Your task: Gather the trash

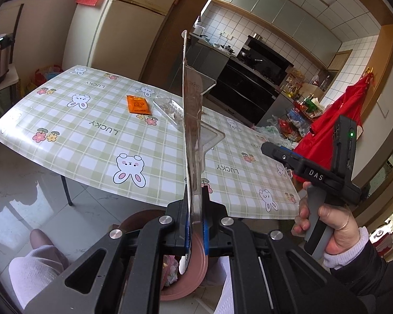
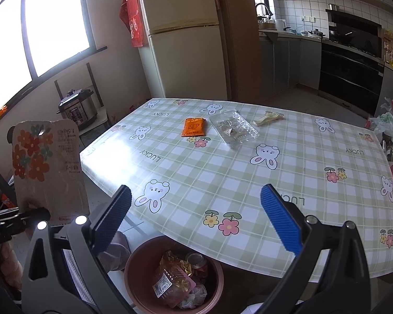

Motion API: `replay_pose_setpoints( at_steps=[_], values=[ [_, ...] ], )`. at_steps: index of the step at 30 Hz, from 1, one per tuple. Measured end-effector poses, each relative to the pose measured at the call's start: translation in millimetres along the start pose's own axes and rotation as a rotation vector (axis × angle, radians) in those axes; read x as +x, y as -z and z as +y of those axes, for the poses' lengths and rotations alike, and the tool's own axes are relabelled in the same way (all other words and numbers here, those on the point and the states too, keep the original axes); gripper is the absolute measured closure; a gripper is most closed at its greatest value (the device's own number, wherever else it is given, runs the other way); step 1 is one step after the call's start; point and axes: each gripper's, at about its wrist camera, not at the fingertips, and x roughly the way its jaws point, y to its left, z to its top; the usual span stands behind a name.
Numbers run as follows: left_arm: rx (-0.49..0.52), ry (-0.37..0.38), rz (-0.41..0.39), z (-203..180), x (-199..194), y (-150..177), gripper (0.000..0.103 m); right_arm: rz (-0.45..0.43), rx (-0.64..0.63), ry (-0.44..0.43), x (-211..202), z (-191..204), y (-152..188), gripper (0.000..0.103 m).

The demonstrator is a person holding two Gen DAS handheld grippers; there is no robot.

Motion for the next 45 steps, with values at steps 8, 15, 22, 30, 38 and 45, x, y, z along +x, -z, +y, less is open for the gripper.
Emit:
replay_pose_setpoints(
  at_steps=[8, 15, 22, 30, 38, 45],
  values=[
    [0.018, 0.033, 0.088, -3, 22, 11, 0.096, 0.003, 0.028, 0.014, 1, -13, 4, 0.006],
    [0.046, 0.067, 0.142, -8, 34, 19, 0.095, 0.008, 0.033, 0.015, 3, -12, 6, 0.006],
    [0.075, 0.076, 0.184, -13, 47, 25, 0.088, 0.013, 0.024, 0.008, 4, -8, 6, 0.006],
    [0.016, -0.029, 0.113, 12, 37, 16, 0.026, 0.016, 0.031, 0.015, 5, -10, 7, 0.006],
    [0.029, -0.161, 0.052, 27, 23, 7, 0.009, 0.022, 0.033, 0.021, 7, -12, 9, 0.006],
    [0.003, -0.265, 0.043, 47, 24, 2, 0.006, 0.035, 0.025, 0.024, 14, -18, 12, 0.006]
  ],
)
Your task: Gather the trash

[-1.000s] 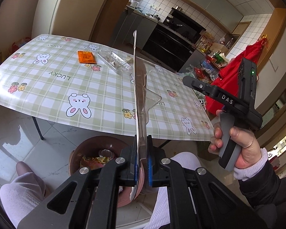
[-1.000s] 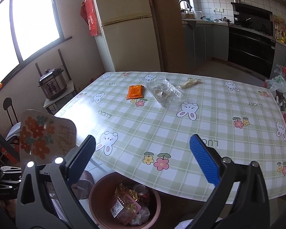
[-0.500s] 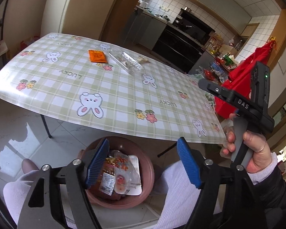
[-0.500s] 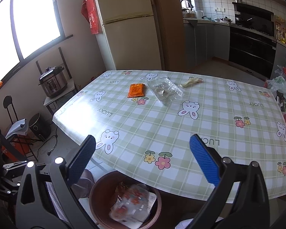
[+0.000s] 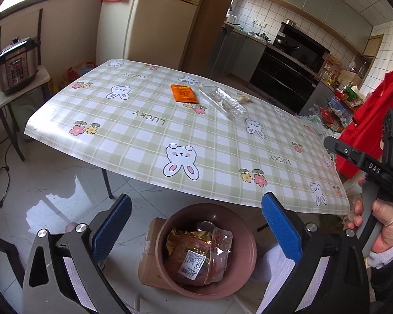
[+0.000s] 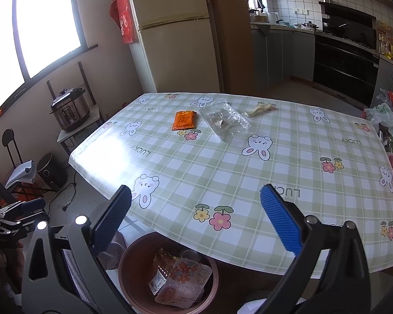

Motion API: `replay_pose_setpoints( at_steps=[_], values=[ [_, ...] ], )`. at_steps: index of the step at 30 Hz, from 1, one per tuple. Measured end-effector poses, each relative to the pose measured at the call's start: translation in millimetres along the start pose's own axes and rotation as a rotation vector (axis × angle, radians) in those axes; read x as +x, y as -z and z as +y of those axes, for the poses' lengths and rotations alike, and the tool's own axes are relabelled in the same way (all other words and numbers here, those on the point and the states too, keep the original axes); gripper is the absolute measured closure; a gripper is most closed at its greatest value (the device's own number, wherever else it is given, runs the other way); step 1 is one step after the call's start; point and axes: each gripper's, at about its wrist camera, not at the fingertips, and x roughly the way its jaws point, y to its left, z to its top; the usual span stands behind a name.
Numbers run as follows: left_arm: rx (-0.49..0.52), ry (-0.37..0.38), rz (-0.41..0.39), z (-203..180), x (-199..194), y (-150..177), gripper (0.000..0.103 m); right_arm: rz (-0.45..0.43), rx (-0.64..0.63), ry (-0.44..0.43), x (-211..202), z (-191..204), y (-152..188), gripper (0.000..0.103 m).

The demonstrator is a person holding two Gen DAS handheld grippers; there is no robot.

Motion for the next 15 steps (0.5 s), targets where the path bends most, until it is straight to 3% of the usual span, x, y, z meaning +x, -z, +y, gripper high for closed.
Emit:
replay_pose_setpoints(
  at_steps=[15],
  values=[
    [-0.024, -0.089, 0.005, 16, 32, -32, 0.006, 0.05, 0.005, 0.001, 39, -25, 2, 0.006]
  ],
)
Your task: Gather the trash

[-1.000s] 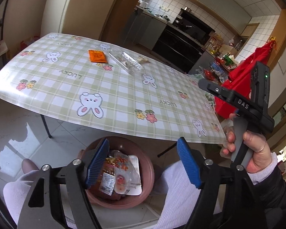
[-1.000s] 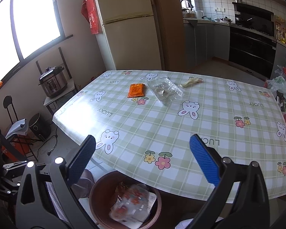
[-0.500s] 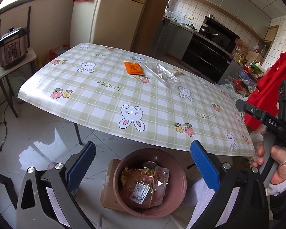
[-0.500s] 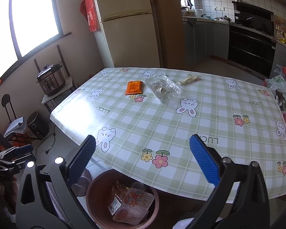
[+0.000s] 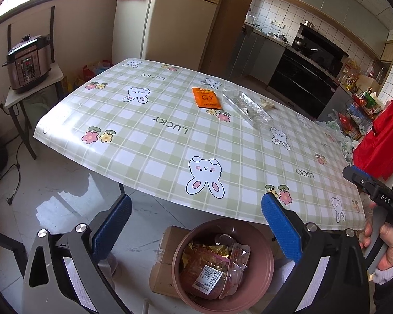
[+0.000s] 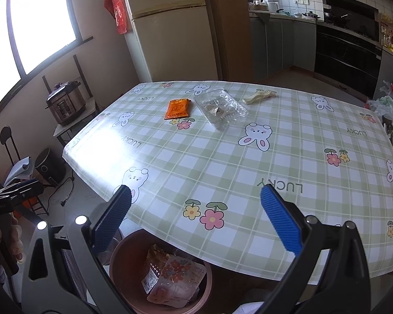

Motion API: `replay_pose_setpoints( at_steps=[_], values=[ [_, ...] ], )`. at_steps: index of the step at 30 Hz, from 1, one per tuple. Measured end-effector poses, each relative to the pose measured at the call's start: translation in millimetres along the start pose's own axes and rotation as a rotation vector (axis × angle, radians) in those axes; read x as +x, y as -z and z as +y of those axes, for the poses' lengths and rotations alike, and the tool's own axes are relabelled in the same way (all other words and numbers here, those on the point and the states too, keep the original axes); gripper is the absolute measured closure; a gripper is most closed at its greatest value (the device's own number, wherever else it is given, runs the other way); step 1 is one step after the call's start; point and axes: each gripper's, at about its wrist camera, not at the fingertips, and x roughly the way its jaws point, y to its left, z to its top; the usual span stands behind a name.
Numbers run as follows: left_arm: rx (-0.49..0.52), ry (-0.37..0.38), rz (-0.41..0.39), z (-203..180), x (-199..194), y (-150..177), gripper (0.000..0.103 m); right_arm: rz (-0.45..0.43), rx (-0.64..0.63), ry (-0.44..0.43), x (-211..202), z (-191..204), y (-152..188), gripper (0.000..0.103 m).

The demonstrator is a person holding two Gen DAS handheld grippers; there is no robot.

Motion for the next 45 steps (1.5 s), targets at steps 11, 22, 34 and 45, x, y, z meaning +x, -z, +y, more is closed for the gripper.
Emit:
replay_pose_setpoints(
  at_steps=[11, 22, 34, 45],
  values=[
    [0.024, -0.002, 0.01, -10, 31, -29, 0.006, 0.041, 0.016, 0.003, 27, -26, -12, 0.006],
    [0.072, 0.024, 0.062, -28, 110, -75, 0.006, 0.098, 0.067, -0.016, 83, -65, -35, 0.006],
    [0.123, 0.021, 0.147, -45, 288, -190, 0.008, 0.143, 0.065, -0.009, 189, -113, -99, 0.011],
    [0.054, -0.034, 0.225, -36, 384, -232, 0.008, 0.161, -0.01, -0.023, 259, -125, -140, 0.011]
  ],
)
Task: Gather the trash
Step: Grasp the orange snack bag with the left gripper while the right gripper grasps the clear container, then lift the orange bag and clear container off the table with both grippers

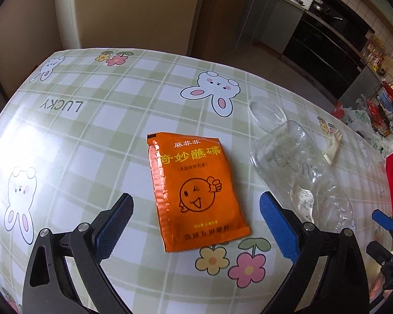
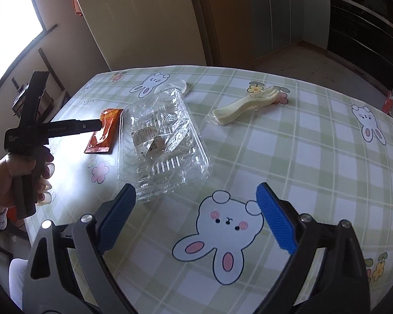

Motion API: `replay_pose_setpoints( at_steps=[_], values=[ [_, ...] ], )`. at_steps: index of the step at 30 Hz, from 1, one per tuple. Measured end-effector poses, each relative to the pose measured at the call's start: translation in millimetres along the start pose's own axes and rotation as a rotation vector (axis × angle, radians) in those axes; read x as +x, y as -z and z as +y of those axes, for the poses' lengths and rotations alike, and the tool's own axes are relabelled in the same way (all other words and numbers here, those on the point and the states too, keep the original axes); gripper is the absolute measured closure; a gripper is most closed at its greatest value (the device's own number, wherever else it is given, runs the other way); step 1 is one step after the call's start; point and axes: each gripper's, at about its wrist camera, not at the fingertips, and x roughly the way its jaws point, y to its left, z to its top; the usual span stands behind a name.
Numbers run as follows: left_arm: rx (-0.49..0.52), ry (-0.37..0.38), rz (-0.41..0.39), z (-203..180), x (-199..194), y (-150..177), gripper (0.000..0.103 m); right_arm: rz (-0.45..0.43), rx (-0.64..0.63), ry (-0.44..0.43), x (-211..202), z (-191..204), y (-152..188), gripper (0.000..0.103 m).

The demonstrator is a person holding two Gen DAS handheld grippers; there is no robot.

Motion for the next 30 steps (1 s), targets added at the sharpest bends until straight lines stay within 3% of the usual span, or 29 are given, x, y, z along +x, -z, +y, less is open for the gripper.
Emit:
replay_pose_setpoints(
  at_steps=[1, 8, 12, 13, 20, 21, 23, 30],
  values=[
    [0.013, -0.01, 0.001, -2, 3, -1, 0.008, -0.003, -0.014, 0.003, 3, 0, -2, 0.011],
    [0.059, -0.031, 0.031, -5, 15, 0, 0.021, 0.033, 0.055, -0.031, 23, -18, -7, 0.041],
    [0.06, -0.025, 0.02, -2, 15, 5, 0.026, 0.035, 0.103, -0.052, 31, -26, -7, 0.043],
    [0.063, -0.029, 0.015, -3, 14, 6, 0.037, 0.036, 0.111, -0.058, 33, -27, -8, 0.045],
    [0.091, -0.004, -0.02, 3, -4, 16, 0.071, 0.067, 0.176, -0.106, 54, -29, -16, 0.058],
    [0.097, -0.003, -0.027, 4, -7, 18, 0.072, 0.074, 0.184, -0.11, 57, -29, -17, 0.06],
    [0.108, 0.0, -0.04, 7, -16, 25, 0.077, 0.082, 0.188, -0.105, 59, -26, -17, 0.085],
    [0.122, 0.009, -0.122, 18, -68, 48, 0.079, -0.017, 0.143, -0.095, 18, -2, -21, 0.09]
  ],
)
